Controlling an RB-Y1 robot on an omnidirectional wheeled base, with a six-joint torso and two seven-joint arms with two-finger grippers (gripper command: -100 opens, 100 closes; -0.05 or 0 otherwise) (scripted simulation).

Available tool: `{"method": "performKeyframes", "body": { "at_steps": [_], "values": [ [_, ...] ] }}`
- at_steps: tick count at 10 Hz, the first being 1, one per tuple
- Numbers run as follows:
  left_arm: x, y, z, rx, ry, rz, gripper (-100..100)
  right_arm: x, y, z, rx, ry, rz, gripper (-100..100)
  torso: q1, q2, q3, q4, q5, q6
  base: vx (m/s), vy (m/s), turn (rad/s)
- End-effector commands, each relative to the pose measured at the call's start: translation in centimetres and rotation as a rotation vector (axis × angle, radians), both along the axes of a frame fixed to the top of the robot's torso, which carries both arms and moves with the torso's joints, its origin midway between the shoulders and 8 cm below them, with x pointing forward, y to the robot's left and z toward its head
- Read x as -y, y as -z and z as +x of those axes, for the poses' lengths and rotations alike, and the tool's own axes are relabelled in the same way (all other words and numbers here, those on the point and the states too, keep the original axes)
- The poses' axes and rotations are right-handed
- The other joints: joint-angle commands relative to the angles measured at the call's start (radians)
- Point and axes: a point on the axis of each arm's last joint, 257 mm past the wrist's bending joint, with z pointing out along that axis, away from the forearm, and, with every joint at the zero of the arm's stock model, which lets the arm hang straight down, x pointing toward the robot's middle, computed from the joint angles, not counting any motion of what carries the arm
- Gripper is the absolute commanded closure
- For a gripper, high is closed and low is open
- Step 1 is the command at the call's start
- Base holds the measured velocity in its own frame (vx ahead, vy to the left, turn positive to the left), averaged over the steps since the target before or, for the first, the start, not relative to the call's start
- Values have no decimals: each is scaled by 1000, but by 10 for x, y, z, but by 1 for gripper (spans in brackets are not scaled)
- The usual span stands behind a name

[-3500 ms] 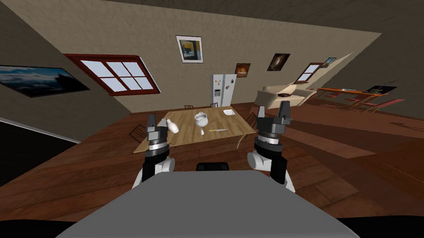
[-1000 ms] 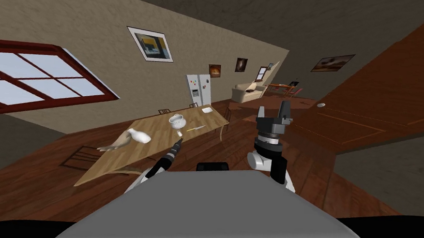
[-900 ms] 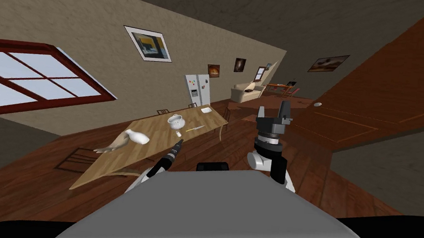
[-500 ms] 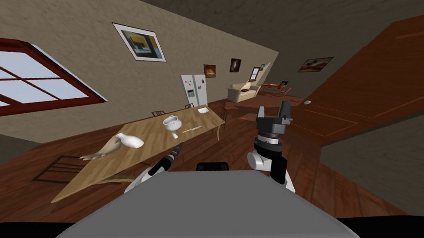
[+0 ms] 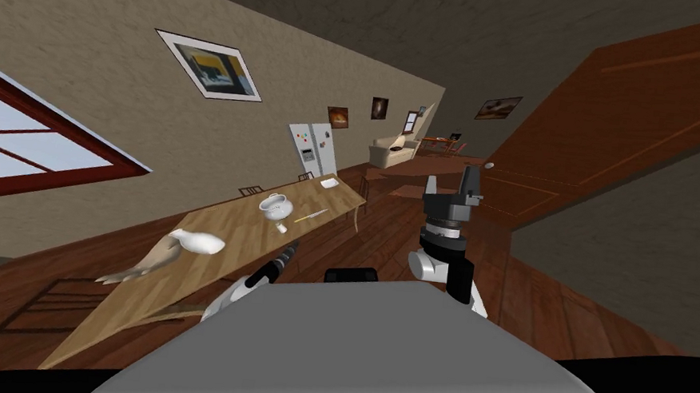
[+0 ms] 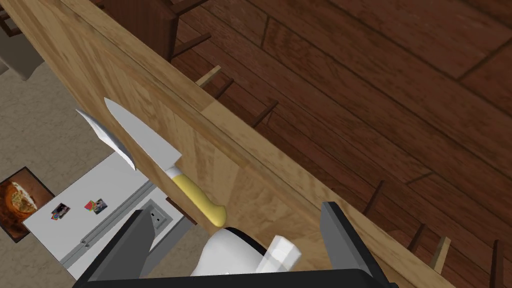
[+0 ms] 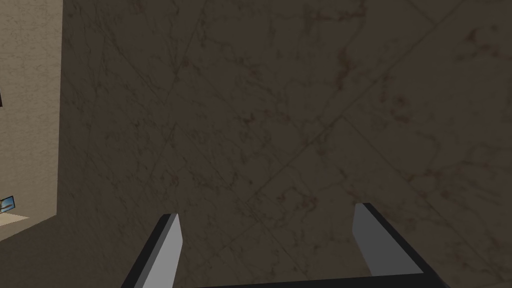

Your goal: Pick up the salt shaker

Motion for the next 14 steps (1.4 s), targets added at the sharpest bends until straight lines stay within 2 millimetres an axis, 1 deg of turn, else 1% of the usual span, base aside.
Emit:
{"method": "performKeyframes", "body": {
  "at_steps": [1,2,3,4,5,6,7,8,9,10,11,12,13,14],
  "values": [
    [-17,13,-5,-54,3,35,-100,0,0,0,0,0,0,0,0,0,0,0,0,0,8,-12,-137],
    [-20,17,-8,-62,-2,39,-100,0,0,0,0,0,0,0,0,0,0,0,0,1,8,-7,-111],
    [-36,26,-14,-112,-1,75,-100,0,0,0,0,0,0,0,0,0,0,0,0,0,11,-10,-165],
    [-39,29,-16,-119,-5,77,-100,0,0,0,0,0,0,0,0,0,0,0,0,1,10,-6,-86],
    [-58,37,-23,-169,-8,117,-100,0,0,0,0,0,0,0,0,0,0,0,0,0,12,-11,-170],
    [-59,38,-24,-172,-9,118,-100,0,0,0,0,0,0,0,0,-1,0,0,0,1,9,-1,-73],
    [-79,45,-30,-219,-14,159,-100,0,0,0,0,0,0,0,0,0,0,0,0,0,11,-3,-154],
    [-97,47,-32,-255,-16,197,-100,0,0,0,0,0,0,0,1,-1,0,0,0,1,20,3,-244],
    [-102,50,-36,-265,-24,202,-100,0,0,0,0,0,0,0,1,-1,-1,0,0,1,17,12,-81],
    [-124,52,-41,-306,-34,244,-100,0,0,0,0,0,0,0,1,-1,-1,0,0,0,15,9,-106],
    [-142,50,-42,-334,-38,281,-100,0,0,0,0,0,0,0,1,-1,0,0,0,0,19,14,-230],
    [-168,49,-49,-375,-58,325,-100,0,0,0,0,0,0,0,2,-1,-1,0,0,1,31,19,-259],
    [-187,45,-49,-399,-68,362,-100,0,0,0,0,0,0,0,2,-2,-1,0,0,0,33,30,-176],
    [-190,46,-51,-403,-72,364,-100,0,0,0,0,0,0,0,2,-2,-1,0,0,0,20,24,-50]
  ]
}}
